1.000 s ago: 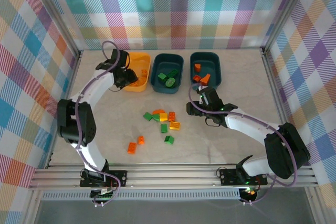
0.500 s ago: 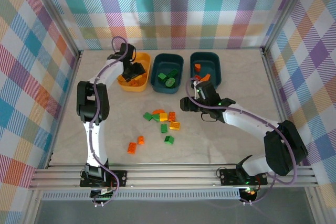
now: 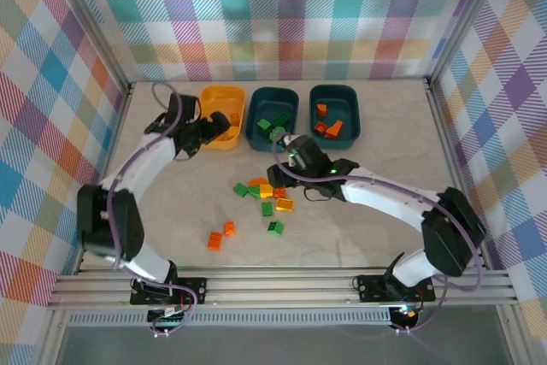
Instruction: Sort the legos into containers by color
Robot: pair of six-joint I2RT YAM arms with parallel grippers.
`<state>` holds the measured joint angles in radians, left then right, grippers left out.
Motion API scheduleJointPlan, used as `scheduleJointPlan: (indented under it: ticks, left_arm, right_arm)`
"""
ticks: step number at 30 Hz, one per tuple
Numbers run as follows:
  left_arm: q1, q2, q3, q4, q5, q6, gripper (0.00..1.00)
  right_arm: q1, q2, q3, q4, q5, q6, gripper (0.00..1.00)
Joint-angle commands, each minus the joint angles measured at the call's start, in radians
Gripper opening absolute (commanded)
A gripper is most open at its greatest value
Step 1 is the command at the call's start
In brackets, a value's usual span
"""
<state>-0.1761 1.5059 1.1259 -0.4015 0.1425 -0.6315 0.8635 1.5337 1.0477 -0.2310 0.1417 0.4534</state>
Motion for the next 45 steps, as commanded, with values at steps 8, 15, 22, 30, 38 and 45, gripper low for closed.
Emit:
scheduleJointPlan:
  ticks: [8, 15, 22, 30, 38, 45]
  left_arm:
    - [-0.002, -0.332, -0.472, 0.089, 0.051, -0.124, 1.0]
    - [-0.002, -0.343, -0.513, 0.102, 0.077, -0.115, 1.0]
    - [-0.002, -0.35, -0.519, 0.115, 0.09, -0.113, 1.0]
    - [-0.002, -0.392, -0.51, 0.072, 0.066, -0.087, 1.0]
    - [-0.002, -0.392, -0.499, 0.069, 0.073, -0.092, 1.0]
    - [-0.002, -0.391, -0.49, 0.054, 0.07, -0.087, 1.0]
  right_arm:
    - [0.081, 0.271, 0.16, -0.129, 0.143, 0.023, 0.68]
    - [0.081, 0.357, 0.215, -0.188, 0.179, -0.003, 0.64]
    - [0.081, 0.417, 0.268, -0.194, 0.139, -0.031, 0.67]
    - [0.081, 0.45, 0.309, -0.185, 0.1, -0.072, 0.67]
    - [0.081, 0.396, 0.231, -0.086, -0.084, -0.141, 0.65]
    - [0.081, 0.433, 0.265, -0.125, -0.075, -0.206, 0.6]
